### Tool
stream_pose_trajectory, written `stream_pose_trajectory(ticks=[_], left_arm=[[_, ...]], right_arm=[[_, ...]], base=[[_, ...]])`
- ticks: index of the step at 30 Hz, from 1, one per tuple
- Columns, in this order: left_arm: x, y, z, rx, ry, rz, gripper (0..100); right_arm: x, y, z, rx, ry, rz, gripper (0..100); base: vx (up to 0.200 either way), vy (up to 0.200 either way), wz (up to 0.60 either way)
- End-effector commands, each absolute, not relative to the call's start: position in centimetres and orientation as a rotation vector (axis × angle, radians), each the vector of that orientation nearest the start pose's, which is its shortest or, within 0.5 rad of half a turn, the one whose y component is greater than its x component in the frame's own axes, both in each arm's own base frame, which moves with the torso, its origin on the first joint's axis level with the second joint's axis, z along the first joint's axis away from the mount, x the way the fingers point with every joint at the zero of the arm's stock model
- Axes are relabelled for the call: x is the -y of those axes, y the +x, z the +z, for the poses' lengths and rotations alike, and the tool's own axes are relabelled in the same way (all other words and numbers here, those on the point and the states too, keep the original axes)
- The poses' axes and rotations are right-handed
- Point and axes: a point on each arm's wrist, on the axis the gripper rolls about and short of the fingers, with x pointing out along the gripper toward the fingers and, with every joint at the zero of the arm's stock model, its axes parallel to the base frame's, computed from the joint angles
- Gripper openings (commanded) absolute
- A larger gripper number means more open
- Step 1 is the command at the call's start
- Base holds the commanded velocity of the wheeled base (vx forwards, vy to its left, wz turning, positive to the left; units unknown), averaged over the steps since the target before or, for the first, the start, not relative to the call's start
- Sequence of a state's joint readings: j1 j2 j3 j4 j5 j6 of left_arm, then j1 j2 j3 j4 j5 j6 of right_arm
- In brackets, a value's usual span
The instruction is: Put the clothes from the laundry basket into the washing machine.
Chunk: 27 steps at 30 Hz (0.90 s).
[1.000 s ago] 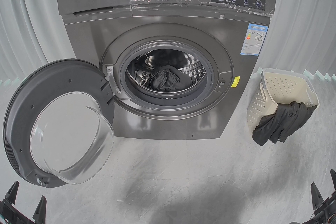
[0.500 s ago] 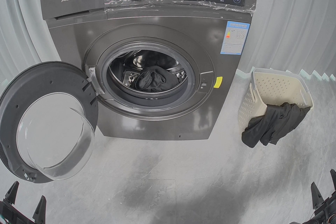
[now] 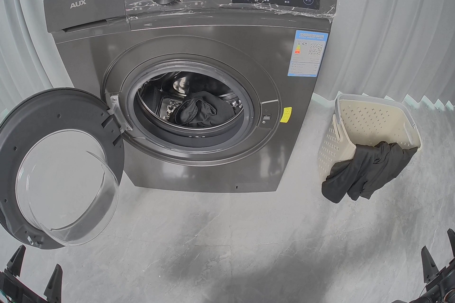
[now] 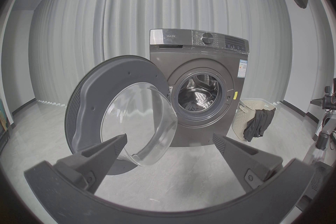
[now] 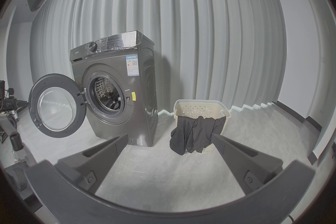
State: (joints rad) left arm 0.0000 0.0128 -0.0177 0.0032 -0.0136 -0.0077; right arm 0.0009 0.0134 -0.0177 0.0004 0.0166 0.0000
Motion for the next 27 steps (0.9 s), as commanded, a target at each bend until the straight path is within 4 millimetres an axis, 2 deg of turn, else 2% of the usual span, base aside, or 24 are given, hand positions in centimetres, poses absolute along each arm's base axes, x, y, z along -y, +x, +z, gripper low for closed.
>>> stream_pose_trajectory(ticks=[1,13,27], left_arm=[[0.03,-2.29,7.56,-0.002,-0.011,-0.012,100],[0.03,-2.29,7.56,-0.002,-0.005,-0.012,100],[0.03,-2.29,7.56,-0.002,-0.002,-0.012,100]], right_arm=[[-0.03,-2.25,7.54,-0.006,-0.001,0.018,100],[-0.03,-2.25,7.56,-0.005,0.0,0.018,100],[-0.03,-2.25,7.54,-0.006,-0.001,0.018,100]], base=[[0.0,-0.2,0.0],[0.0,0.0,0.0],[0.0,-0.2,0.0]])
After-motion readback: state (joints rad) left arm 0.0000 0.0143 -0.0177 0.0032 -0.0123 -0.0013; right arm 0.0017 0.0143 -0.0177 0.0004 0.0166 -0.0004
